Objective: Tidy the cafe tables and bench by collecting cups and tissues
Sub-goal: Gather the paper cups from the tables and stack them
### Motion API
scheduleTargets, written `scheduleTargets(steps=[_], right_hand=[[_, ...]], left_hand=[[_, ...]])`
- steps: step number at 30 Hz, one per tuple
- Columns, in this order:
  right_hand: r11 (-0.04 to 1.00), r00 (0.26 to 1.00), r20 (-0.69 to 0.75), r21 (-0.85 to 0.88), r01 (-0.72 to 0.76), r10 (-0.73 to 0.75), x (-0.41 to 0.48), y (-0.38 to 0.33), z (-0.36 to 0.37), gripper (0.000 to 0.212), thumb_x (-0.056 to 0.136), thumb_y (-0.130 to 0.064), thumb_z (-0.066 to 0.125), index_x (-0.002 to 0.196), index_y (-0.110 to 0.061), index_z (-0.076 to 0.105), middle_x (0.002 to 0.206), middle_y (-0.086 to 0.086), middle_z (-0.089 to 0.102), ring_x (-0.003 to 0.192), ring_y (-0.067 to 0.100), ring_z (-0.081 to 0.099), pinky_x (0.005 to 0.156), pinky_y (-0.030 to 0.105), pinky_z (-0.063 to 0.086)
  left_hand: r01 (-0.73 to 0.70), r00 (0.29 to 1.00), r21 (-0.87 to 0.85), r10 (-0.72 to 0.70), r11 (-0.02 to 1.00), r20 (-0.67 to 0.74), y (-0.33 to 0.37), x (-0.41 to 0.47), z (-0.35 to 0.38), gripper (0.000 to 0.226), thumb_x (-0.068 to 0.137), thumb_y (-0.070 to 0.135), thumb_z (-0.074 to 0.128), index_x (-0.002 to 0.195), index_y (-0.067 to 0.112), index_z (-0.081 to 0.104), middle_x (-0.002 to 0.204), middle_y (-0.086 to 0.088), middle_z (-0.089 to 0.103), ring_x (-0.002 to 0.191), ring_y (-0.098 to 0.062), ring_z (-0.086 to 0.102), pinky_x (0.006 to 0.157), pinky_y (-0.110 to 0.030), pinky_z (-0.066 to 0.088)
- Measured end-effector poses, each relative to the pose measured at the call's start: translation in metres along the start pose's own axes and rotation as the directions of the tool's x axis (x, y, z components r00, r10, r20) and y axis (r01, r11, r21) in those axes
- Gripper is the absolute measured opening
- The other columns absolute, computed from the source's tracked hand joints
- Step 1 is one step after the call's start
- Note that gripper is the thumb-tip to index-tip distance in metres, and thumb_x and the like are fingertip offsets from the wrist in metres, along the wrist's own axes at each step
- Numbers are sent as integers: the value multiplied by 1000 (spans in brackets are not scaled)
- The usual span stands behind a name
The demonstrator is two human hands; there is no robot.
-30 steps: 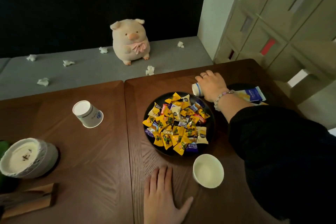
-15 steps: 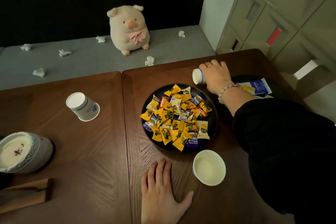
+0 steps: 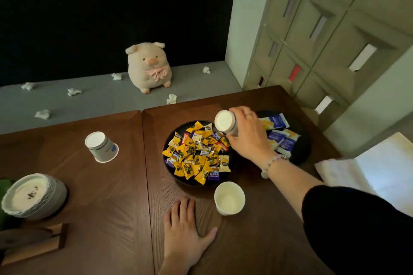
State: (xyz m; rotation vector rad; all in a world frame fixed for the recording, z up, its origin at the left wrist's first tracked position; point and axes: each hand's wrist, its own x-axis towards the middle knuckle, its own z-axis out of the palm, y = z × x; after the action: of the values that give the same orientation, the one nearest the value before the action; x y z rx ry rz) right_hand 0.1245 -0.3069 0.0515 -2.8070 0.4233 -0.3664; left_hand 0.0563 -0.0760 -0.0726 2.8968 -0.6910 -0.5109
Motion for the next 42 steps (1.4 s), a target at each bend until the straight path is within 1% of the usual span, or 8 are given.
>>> scheduleTargets(steps=[4, 6, 16, 21, 27, 32, 37, 42], right_hand=[[981, 993, -37, 163, -101, 108, -48, -4, -15, 67, 75, -24, 75, 132, -13, 42, 132, 7, 43, 122, 23, 43, 99, 29, 39], [950, 980, -34, 257, -179, 194, -69, -5, -20, 68, 75, -23, 76, 133, -14, 41, 134, 6, 43, 125, 21, 41, 100, 26, 36], [733, 878, 94, 512, -448, 470, -141, 5, -24, 69, 64, -20, 82, 124, -20, 47, 119, -1, 58, 116, 17, 51, 94, 30, 43], [593, 820, 188, 606, -530, 541, -160, 0, -33, 64, 63, -20, 83, 114, -18, 45, 103, -4, 50, 99, 12, 50, 66, 13, 41], [221, 765, 474, 768, -601, 435, -174, 2, -34, 55, 69, -13, 81, 112, -20, 47, 111, 1, 53, 100, 14, 54, 77, 25, 52], [90, 754, 583, 770, -631, 302, -180, 16, -38, 52, 73, -2, 74, 116, -17, 51, 117, 10, 51, 110, 26, 52, 93, 38, 49], [284, 775, 574, 722, -631, 262, -171, 8, -39, 49, 75, -4, 74, 114, -20, 49, 105, -2, 52, 101, 17, 54, 87, 30, 52], [712, 877, 379, 525, -467, 296, -164, -2, -22, 66, 71, -23, 80, 129, -21, 49, 122, -2, 52, 112, 14, 51, 94, 31, 48]], left_hand=[[-3, 998, 67, -1, 998, 66, 13, -8, -26, 102, 74, 78, 9, 151, 11, 18, 157, -7, 17, 144, -28, 18, 115, -42, 19], [12, 996, 26, -14, 1000, 93, 19, -11, -36, 92, 84, 74, 24, 152, 13, 5, 158, -4, 6, 145, -25, 9, 117, -39, 14], [-100, 982, -203, 64, 974, -177, 68, -33, -66, 91, 82, 58, 56, 148, 18, 9, 152, 3, 18, 142, -14, 18, 113, -29, 22], [-203, 959, -181, 158, 962, -236, 74, -37, -82, 105, 76, 63, 61, 150, 17, 1, 155, 4, 10, 145, -14, 8, 117, -29, 12], [-439, 872, -109, 394, 892, -290, 80, -29, -105, 99, 76, 49, 69, 150, 23, 9, 156, 9, 15, 144, -10, 13, 119, -29, 15], [-302, 911, -702, 413, 645, -13, 80, -29, -132, 67, 85, 29, 66, 143, 27, 34, 143, 2, 43, 117, -10, 48, 94, -24, 42], [-196, 960, -708, 281, 678, 4, 77, -18, -141, 52, 84, 33, 69, 131, 24, 49, 121, -1, 57, 100, -13, 56, 74, -20, 47], [-290, 956, -451, 230, 844, -185, 73, -6, -148, 66, 72, 40, 77, 130, 25, 51, 125, 3, 49, 117, -16, 46, 95, -28, 41]])
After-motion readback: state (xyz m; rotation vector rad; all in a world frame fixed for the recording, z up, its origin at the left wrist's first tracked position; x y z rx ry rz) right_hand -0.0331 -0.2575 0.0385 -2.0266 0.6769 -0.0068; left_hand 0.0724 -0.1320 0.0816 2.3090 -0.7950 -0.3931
